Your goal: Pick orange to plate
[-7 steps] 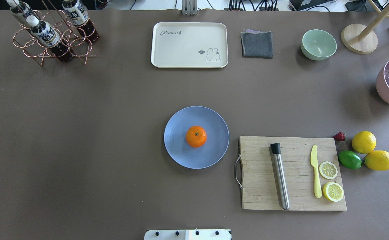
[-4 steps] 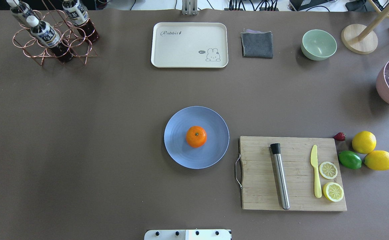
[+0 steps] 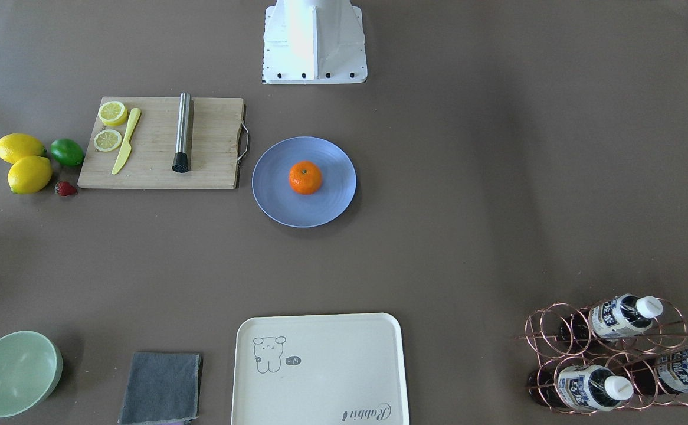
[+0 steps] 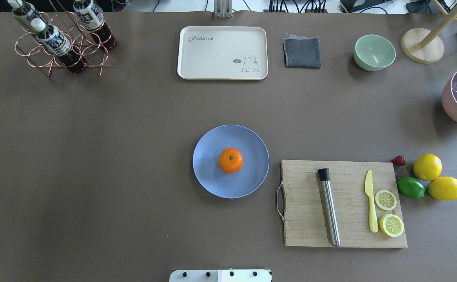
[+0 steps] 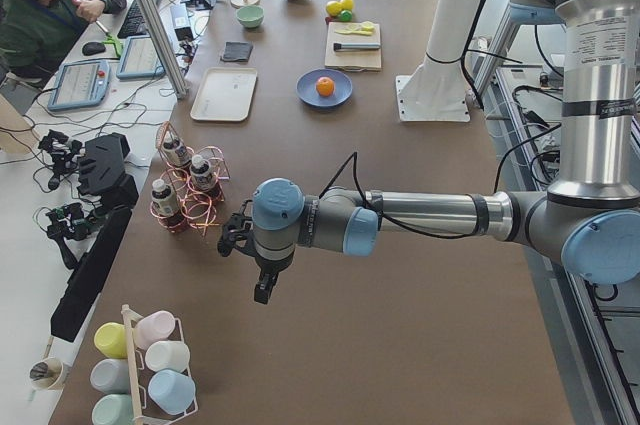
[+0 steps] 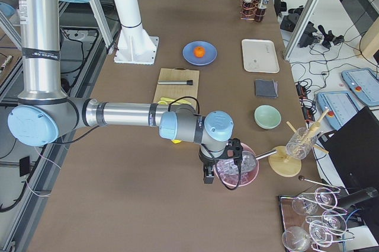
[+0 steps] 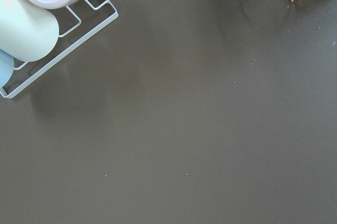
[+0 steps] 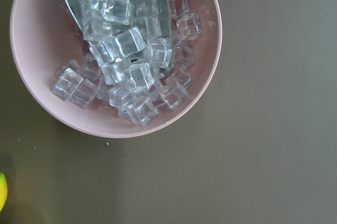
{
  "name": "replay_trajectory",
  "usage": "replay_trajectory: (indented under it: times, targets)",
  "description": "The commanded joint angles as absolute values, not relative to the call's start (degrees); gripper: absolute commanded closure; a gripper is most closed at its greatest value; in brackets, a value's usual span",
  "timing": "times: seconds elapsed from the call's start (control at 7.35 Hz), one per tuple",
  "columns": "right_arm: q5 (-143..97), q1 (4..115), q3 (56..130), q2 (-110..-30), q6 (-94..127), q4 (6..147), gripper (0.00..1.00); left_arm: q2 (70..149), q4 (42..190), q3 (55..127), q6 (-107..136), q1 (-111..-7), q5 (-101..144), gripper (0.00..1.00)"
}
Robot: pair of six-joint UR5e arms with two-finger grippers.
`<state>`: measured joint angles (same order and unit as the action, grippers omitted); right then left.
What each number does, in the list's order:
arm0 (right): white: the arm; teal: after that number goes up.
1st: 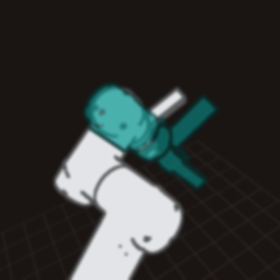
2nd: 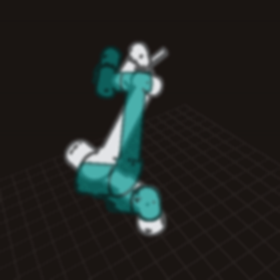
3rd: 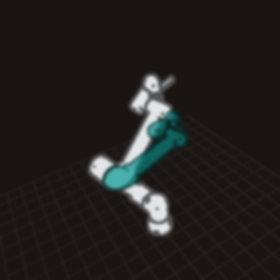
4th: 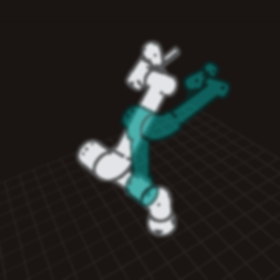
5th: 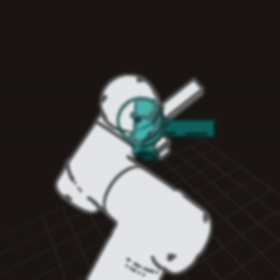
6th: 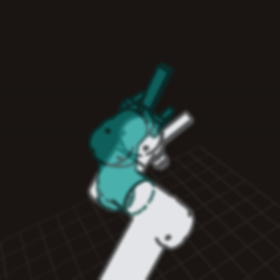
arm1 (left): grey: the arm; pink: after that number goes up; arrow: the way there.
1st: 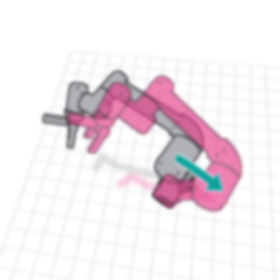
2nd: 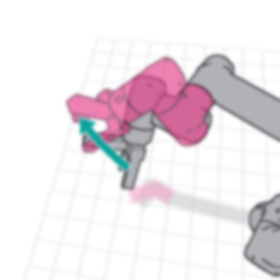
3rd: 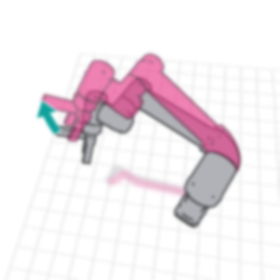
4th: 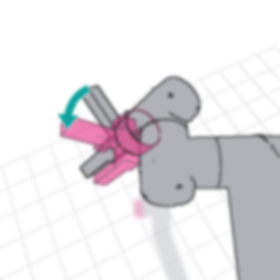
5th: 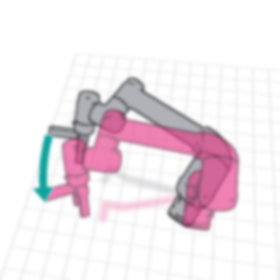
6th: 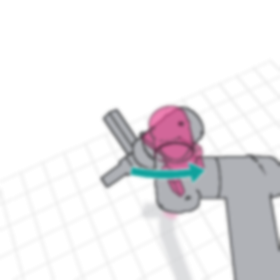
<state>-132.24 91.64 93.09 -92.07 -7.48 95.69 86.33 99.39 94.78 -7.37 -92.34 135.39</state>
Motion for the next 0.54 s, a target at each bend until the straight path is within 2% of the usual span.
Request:
replay_trajectory:
  times: [0.0,0.41]
  targets:
    - [-132.4,91.8,93.3,-91.7,-7.4,95.7,0.00,86.4,99.5,94.7,-7.4,-92.4,135.3,0.02]
    - [-132.4,91.8,93.7,-91.1,-7.3,95.7,0.00,86.5,99.5,94.6,-7.4,-92.4,135.2,0.02]
